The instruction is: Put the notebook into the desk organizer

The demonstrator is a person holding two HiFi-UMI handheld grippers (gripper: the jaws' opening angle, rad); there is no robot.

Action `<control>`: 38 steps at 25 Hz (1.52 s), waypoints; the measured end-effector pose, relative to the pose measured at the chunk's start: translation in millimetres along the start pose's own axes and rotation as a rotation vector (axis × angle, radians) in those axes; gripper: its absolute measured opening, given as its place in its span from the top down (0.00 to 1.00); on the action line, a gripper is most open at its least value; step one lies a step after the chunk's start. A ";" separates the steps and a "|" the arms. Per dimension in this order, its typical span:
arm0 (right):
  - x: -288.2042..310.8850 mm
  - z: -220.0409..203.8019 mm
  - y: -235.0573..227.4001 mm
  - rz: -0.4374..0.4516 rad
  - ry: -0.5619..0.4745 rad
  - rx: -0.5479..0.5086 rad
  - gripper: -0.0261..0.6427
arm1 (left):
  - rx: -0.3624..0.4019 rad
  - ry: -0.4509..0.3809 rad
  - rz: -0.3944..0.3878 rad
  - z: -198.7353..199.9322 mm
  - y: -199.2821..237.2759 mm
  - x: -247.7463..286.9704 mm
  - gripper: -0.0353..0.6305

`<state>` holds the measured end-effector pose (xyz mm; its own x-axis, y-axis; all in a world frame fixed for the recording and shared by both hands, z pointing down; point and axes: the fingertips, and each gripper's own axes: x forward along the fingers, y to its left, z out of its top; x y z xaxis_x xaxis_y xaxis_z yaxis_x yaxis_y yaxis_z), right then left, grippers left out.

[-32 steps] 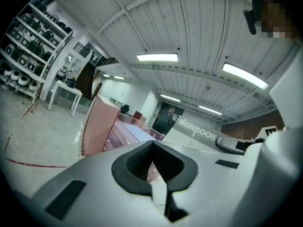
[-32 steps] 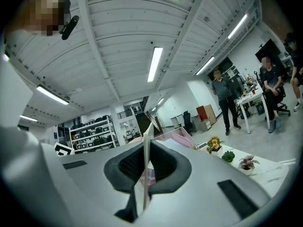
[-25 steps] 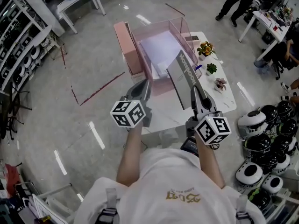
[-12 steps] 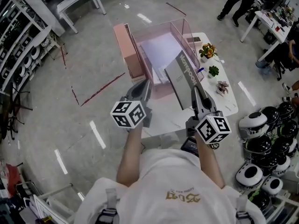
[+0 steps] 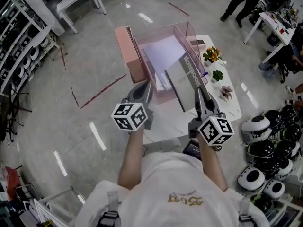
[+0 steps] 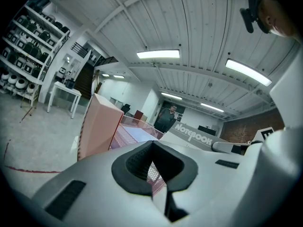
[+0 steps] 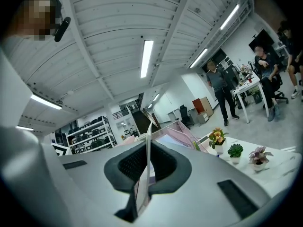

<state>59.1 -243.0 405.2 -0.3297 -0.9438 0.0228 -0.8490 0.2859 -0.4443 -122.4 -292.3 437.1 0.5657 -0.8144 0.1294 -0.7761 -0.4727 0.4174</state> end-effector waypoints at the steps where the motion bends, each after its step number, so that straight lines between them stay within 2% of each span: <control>1: 2.2 -0.5 -1.8 -0.004 0.002 0.002 0.94 | -0.001 0.001 0.001 -0.1 1.7 0.9 0.92; 24: 62.5 -12.6 -28.1 -0.052 0.045 0.006 0.93 | 0.021 0.026 0.042 3.5 40.2 28.9 0.92; 38: 103.1 -16.1 -35.5 -0.051 0.075 -0.023 0.93 | 0.045 0.046 0.056 3.5 50.8 46.2 0.92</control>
<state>48.6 -347.8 437.7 -0.3149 -0.9425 0.1119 -0.8744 0.2422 -0.4204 -136.6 -355.1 461.1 0.5323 -0.8241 0.1934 -0.8181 -0.4421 0.3679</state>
